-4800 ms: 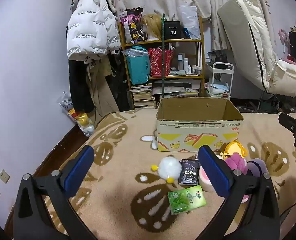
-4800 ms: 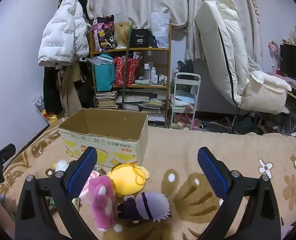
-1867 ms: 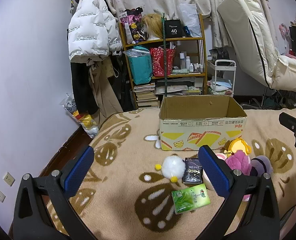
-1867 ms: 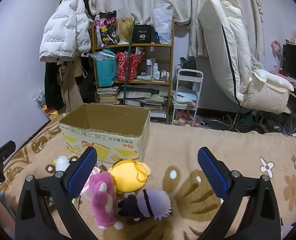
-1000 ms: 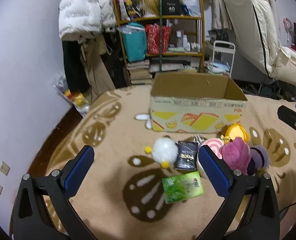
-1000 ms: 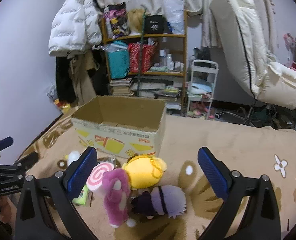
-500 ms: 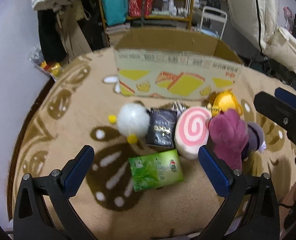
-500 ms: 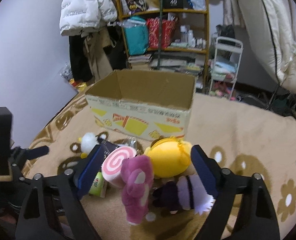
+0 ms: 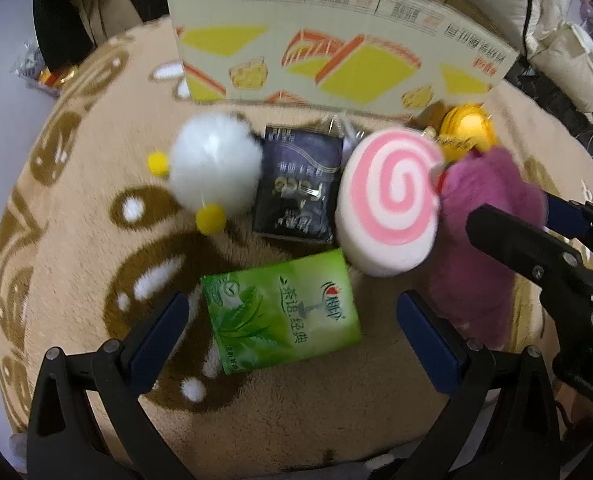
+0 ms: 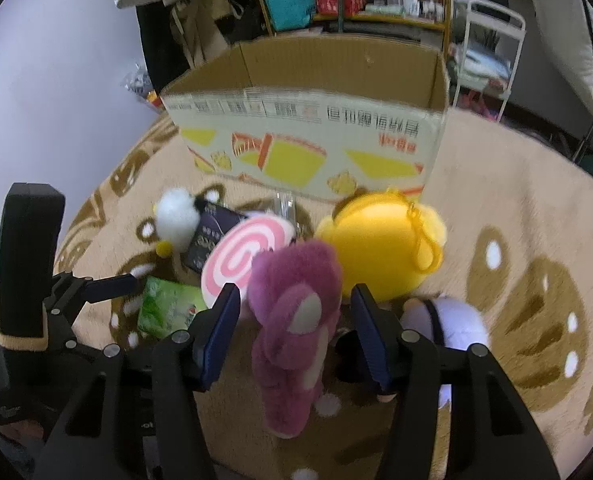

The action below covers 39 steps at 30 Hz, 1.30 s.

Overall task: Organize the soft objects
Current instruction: 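Grasp the green tissue pack with the left tool while the right tool grasps the pink plush bear, then lift the green pack and pink bear with both tools and carry them over the box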

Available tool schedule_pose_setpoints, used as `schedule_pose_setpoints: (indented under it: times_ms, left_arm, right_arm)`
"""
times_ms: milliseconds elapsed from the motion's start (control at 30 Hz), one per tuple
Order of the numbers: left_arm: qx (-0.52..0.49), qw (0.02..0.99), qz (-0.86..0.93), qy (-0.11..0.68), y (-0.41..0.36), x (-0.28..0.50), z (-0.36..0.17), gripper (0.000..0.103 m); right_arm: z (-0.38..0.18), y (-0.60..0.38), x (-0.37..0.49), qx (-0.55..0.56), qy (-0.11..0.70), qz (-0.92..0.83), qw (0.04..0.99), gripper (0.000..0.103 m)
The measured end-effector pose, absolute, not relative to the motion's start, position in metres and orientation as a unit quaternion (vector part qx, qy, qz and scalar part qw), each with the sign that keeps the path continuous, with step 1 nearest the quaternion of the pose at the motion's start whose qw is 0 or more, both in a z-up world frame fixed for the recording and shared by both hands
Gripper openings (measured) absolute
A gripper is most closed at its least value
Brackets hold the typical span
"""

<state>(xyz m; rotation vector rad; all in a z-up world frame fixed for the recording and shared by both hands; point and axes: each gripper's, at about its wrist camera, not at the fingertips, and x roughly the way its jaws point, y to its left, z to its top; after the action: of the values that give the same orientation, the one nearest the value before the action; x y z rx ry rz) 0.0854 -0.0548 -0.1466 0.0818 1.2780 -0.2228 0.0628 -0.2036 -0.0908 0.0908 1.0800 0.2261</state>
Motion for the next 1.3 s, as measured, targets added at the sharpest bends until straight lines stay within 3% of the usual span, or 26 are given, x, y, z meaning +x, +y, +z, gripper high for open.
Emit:
schedule_pose_setpoints:
  times_ms: [200, 333, 733, 1000, 1300]
  left_arm:
    - [0.033, 0.772, -0.093, 0.628, -0.051, 0.095, -0.164, 0.085]
    - [0.034, 0.763, -0.091, 0.639, -0.054, 0.097, -0.173, 0.078]
    - [0.048, 0.774, -0.081, 0.626, -0.051, 0.097, -0.177, 0.077]
    - [0.060, 0.799, -0.070, 0.594, -0.055, 0.088, -0.146, 0.076]
    - [0.064, 0.852, -0.045, 0.518, -0.043, 0.060, -0.099, 0.076]
  right_arm:
    - [-0.108, -0.204, 0.070, 0.049, 0.540, 0.114, 0.832, 0.057]
    - [-0.117, -0.202, 0.071, 0.046, 0.553, 0.117, 0.824, 0.046]
    - [-0.119, -0.197, 0.069, 0.030, 0.550, 0.112, 0.827, 0.041]
    - [-0.108, -0.198, 0.060, 0.013, 0.536, 0.103, 0.838, 0.039]
    - [-0.062, -0.208, 0.036, 0.030, 0.462, 0.094, 0.881, 0.039]
